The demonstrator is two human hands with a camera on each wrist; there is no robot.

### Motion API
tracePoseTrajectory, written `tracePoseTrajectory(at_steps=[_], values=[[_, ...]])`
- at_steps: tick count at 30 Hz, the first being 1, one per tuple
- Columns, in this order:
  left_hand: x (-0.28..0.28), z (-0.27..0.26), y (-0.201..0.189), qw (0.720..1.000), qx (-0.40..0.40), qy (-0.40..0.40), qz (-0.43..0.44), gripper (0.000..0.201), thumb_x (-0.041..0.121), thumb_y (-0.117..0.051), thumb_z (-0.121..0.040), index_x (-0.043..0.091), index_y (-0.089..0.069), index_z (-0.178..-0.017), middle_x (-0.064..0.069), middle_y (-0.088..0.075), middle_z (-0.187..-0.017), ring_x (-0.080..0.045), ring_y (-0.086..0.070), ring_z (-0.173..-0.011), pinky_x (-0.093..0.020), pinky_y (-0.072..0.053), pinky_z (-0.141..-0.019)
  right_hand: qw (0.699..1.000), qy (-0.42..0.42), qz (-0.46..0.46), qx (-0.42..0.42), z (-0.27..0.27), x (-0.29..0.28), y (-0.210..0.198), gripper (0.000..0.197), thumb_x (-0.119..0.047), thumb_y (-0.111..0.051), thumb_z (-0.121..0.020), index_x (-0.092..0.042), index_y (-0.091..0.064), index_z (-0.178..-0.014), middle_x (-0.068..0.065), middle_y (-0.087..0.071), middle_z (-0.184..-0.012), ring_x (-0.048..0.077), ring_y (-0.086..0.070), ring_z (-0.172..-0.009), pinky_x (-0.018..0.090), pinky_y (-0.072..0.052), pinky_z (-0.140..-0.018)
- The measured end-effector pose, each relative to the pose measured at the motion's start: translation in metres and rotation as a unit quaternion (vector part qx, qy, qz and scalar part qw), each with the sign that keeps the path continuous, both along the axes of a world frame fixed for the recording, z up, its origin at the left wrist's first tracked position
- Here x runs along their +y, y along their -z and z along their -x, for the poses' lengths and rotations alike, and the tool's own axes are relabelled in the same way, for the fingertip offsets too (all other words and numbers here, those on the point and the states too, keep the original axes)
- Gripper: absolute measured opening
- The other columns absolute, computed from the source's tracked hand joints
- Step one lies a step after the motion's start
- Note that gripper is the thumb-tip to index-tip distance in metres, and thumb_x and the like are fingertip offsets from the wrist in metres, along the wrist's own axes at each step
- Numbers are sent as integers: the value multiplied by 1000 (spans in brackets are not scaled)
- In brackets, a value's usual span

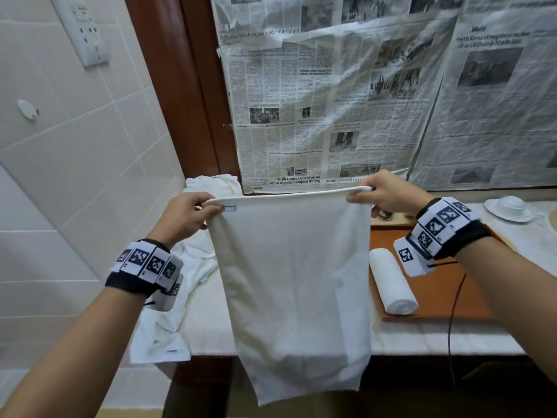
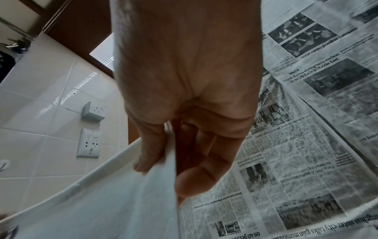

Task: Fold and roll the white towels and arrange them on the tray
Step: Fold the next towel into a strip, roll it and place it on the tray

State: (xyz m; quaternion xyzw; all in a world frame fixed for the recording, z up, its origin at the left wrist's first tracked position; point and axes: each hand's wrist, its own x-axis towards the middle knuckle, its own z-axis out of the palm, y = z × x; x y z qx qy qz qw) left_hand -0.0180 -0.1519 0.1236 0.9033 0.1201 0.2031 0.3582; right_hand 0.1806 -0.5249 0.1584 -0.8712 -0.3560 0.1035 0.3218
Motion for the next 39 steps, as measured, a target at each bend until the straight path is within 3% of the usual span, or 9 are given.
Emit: tracePoseTrajectory(at_steps=[3,11,16,22,25,28,33,36,39], values=[[7,-7,-1,997,1,-19,-71,19,32,-70,-92,16,-72,-83,0,-63,-68,-19,-58,-62,-36,-51,-62,1000,-1,1,19,-5,2,-7,19,-35,-72,-88,-17,-73,-80,-2,-65,-66,14,-65,-55,15,-43,-47],[27,-35,-4,999,24,-7,-36,25,30,-72,-90,10,-68,-75,8,-56,-48,-4,-46,-40,-16,-36,-43,993,22,-45,103,-36,7,-3,24,-30,-73,-87,-9,-75,-97,12,-75,-90,28,-66,-73,24,-55,-58],[39,-64,12,998,54,14,2,14,26,-72,-91,14,-72,-84,-7,-67,-69,-5,-61,-55,-28,-52,-51,995,56,-9,77,-51,18,14,15,-30,-68,-92,-17,-73,-90,5,-74,-79,16,-62,-59,28,-49,-56],[43,-101,41,995,63,-5,74,12,24,-72,-90,12,-75,-91,-10,-71,-83,-17,-71,-76,-19,-52,-50,988,107,5,115,-84,25,48,22,-41,-71,-88,-21,-70,-78,11,-68,-66,33,-58,-59,44,-40,-61],[44,-124,55,994,58,-28,90,10,24,-72,-90,14,-75,-90,-9,-71,-78,-17,-69,-73,-20,-53,-51,982,117,2,150,-103,36,60,22,-38,-68,-91,-18,-68,-83,16,-71,-74,44,-66,-70,37,-40,-57],[46,-148,75,992,45,-58,100,7,24,-72,-89,18,-75,-87,-6,-71,-72,-20,-69,-71,-28,-58,-56,974,126,-21,185,-126,50,78,22,-25,-62,-97,-4,-59,-99,12,-65,-89,29,-74,-71,23,-46,-42],[51,-186,120,986,57,-118,105,11,28,-70,-89,21,-75,-83,-1,-71,-63,-29,-70,-69,-39,-61,-71,947,146,-61,278,-165,73,128,19,-19,-58,-100,-3,-51,-107,17,-59,-83,38,-73,-80,26,-56,-48],[52,-208,155,978,83,-147,119,14,25,-69,-91,23,-72,-78,-4,-71,-62,-23,-66,-60,-40,-61,-64,936,162,-59,306,-190,85,167,15,-17,-59,-98,-3,-54,-96,25,-66,-77,40,-73,-77,27,-55,-48],[53,-229,193,970,123,-162,131,12,25,-67,-93,23,-71,-82,-4,-70,-64,-17,-60,-55,-29,-55,-57,925,189,-39,327,-212,95,210,17,-15,-61,-96,-5,-53,-86,24,-61,-78,41,-73,-72,33,-58,-53]])
